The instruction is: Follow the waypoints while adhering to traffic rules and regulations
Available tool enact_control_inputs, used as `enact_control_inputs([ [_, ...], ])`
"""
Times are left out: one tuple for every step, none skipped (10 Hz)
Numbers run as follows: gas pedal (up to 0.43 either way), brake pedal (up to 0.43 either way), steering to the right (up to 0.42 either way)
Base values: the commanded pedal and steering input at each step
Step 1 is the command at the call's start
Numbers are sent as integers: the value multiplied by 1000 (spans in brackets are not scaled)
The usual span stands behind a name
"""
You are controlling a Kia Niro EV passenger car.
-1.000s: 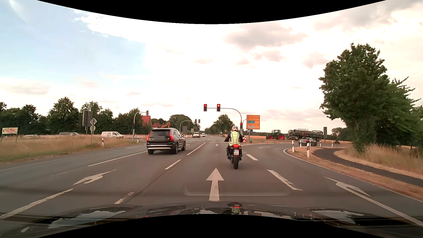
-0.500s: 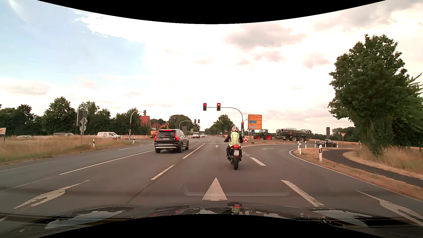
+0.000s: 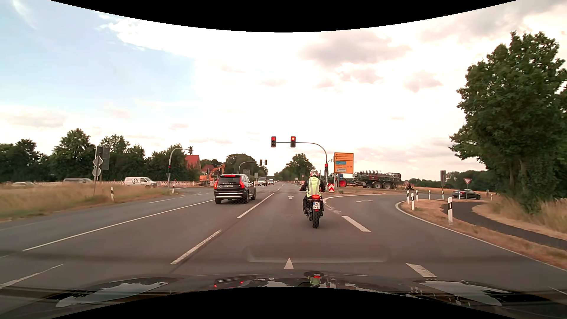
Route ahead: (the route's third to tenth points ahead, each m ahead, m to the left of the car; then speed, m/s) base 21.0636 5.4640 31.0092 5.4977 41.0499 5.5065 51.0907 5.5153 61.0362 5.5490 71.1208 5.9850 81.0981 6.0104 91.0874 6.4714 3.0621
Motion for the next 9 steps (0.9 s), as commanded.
enact_control_inputs([
  [20, 0, 0],
  [20, 0, 0],
  [20, 0, 0],
  [20, 0, 0],
  [20, 0, 0],
  [8, 0, -1],
  [8, 0, -2],
  [0, 0, -2],
  [0, 0, -2],
])
